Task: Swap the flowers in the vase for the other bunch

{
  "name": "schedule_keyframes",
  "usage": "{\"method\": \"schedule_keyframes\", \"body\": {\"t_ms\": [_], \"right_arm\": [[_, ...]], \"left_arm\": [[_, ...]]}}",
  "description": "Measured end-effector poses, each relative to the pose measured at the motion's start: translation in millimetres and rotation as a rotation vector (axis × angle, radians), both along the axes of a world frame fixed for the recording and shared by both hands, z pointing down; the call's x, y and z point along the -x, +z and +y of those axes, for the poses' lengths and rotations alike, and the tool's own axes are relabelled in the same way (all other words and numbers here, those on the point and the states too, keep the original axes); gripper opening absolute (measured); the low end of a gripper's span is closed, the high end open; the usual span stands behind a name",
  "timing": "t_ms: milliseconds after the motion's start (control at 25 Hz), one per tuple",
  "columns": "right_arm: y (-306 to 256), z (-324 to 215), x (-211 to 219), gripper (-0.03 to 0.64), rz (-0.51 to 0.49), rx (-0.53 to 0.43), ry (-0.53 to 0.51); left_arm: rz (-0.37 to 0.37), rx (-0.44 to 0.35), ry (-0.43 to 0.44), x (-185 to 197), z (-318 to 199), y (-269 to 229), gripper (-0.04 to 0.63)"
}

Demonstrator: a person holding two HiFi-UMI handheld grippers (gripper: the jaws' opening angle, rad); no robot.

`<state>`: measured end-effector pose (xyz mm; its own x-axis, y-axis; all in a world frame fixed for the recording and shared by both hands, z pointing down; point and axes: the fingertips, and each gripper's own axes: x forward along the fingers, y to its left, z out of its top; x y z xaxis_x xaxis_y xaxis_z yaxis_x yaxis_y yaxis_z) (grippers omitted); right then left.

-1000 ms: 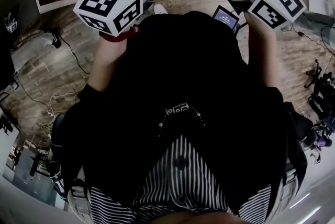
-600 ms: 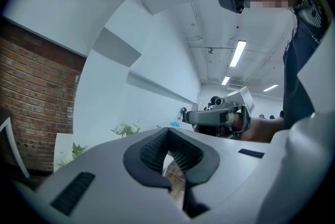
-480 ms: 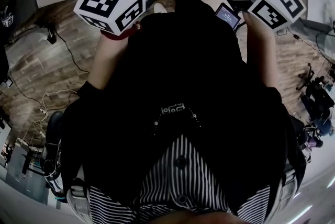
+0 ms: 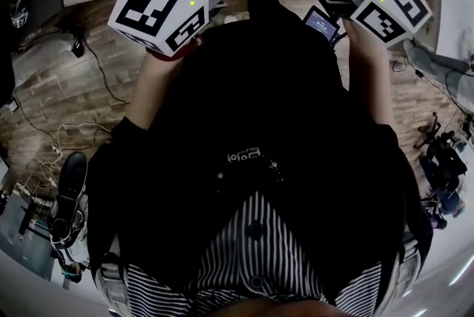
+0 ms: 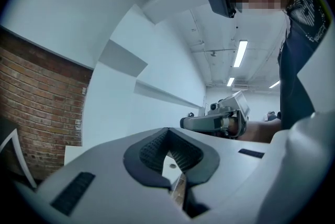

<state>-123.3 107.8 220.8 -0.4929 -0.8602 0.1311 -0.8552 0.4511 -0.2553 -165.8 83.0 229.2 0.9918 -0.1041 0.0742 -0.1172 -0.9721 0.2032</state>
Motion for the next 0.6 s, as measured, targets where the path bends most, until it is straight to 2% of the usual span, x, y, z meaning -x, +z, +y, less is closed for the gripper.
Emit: {"method": "schedule_keyframes", "body": {"t_ms": [200,360,600], "right_arm": [[-4.0,-23.5,-26.9,0.004,-0.117,-0.009,-0.017],[-1.1,-50.3,-51.2,0.005,-0.08,0.0,-0.047],[-5.5,-95.7,-101.8,0.005,-0.105,0.002,-0.079]], "left_arm": [[-0.006,0.017,-0.012,-21.2,-20.8,3.5,0.006],[0.009,0.024,-0.025,-50.0,-47.8,1.0,0.006],[0.0,0.021,-0.055,-97.9,-91.2,-7.9,0.006]]}}
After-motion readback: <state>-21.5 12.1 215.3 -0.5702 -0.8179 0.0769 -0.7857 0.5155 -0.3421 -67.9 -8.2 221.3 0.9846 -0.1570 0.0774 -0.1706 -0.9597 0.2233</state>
